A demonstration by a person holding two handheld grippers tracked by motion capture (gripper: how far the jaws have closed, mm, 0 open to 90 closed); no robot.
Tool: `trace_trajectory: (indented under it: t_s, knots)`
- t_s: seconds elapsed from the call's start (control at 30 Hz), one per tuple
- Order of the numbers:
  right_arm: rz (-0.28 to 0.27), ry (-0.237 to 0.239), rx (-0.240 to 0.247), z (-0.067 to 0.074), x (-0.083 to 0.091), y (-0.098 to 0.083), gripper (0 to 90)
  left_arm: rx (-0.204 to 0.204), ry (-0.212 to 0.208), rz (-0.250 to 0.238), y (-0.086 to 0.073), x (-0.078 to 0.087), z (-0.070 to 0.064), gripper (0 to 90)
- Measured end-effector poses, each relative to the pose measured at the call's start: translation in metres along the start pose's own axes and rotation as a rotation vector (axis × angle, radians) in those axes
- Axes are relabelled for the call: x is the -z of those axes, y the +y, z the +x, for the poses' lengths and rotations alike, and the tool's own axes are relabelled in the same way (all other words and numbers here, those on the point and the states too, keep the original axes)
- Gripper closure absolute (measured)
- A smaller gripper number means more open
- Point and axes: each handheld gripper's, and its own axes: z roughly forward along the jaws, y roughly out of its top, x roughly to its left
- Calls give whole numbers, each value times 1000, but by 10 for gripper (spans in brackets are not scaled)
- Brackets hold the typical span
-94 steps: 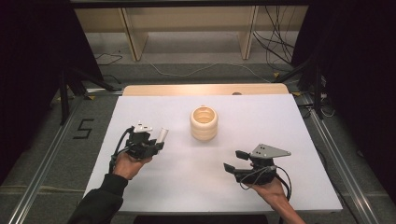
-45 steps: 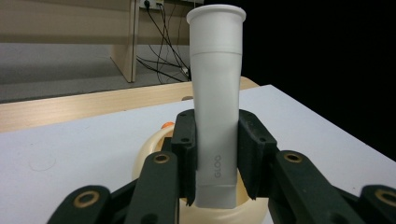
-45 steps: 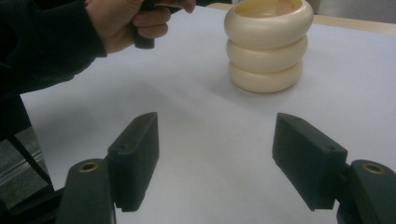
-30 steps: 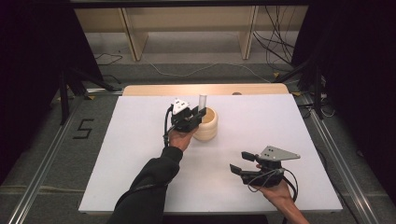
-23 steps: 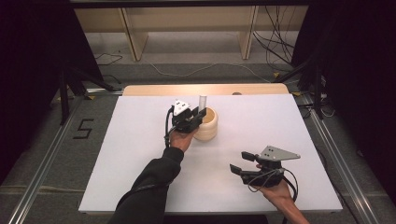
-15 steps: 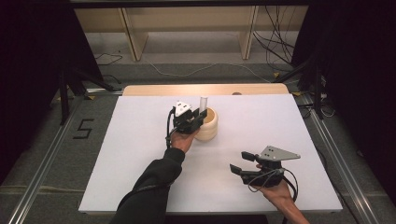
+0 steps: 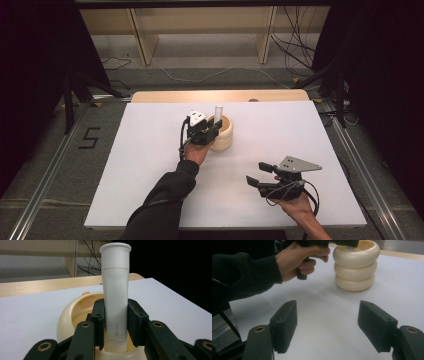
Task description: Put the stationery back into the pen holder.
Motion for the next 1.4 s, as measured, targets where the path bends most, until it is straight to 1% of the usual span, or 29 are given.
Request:
trace_trajectory:
  t_s: [0.03, 0.13, 0.2, 0.23, 0.3, 0.4, 0.47, 0.5, 0.57, 0.6, 0.67, 0.73, 0.8, 0.87, 0.97, 1.07, 1.13, 1.2, 1.27, 1.3, 1.4]
  knots:
    - [-1, 1, 2, 0, 0, 0, 325, -3, 1, 4, 0, 0, -1, 680]
    - [-2, 0, 2, -1, 1, 0, 324, -12, -5, 1, 5, 4, -3, 538]
    - [-3, -2, 0, -1, 1, 0, 324, -5, -4, 3, 10, 8, -4, 421]
    - [-3, -2, 0, -1, 1, 0, 324, -9, -8, 2, 13, 11, -4, 382]
    - [-4, -1, 1, -1, 1, 0, 324, -18, -13, 2, 18, 16, -5, 345]
    - [-3, -3, -1, -1, 1, 0, 324, -29, -16, 27, 25, 22, -7, 309]
    - [-3, -3, -1, -1, 1, 0, 324, -31, -27, 40, 28, 27, -7, 290]
    - [-3, -3, -1, -1, 1, 0, 324, -24, -37, 49, 30, 30, -8, 282]
    - [-1, -3, -2, -1, 1, 0, 324, -27, -52, 77, 32, 34, -9, 266]
    - [-3, -3, -2, -1, 1, 0, 324, -30, -61, 88, 32, 37, -9, 257]
    - [-4, -3, -1, -1, 1, 0, 323, -50, -76, 101, 32, 43, -8, 248]
    - [-6, -4, 0, -1, 1, 1, 324, -50, -93, 115, 32, 50, -6, 246]
    - [-4, -4, -8, -1, 1, 0, 323, -46, -104, 119, 31, 57, -4, 241]
    - [-6, -2, -12, -1, 1, 0, 323, -55, -115, 125, 29, 65, -3, 238]
    - [-8, -2, -13, -2, 1, 0, 321, -56, -135, 140, 26, 75, -1, 236]
    - [-9, 0, -14, -2, 0, 0, 320, -77, -156, 165, 24, 82, 0, 228]
    - [-9, 0, -17, -2, 0, 0, 319, -83, -166, 175, 23, 87, 1, 224]
    - [-7, 0, -21, -2, 0, -1, 316, -82, -175, 177, 22, 91, 1, 218]
    - [-8, 1, -24, -2, 0, -1, 315, -89, -182, 181, 20, 96, 2, 213]
    - [-7, 0, -23, -2, 0, -1, 315, -91, -182, 175, 19, 98, 2, 208]
    - [-9, 2, -24, -2, 0, -1, 313, -84, -186, 171, 16, 105, 5, 205]
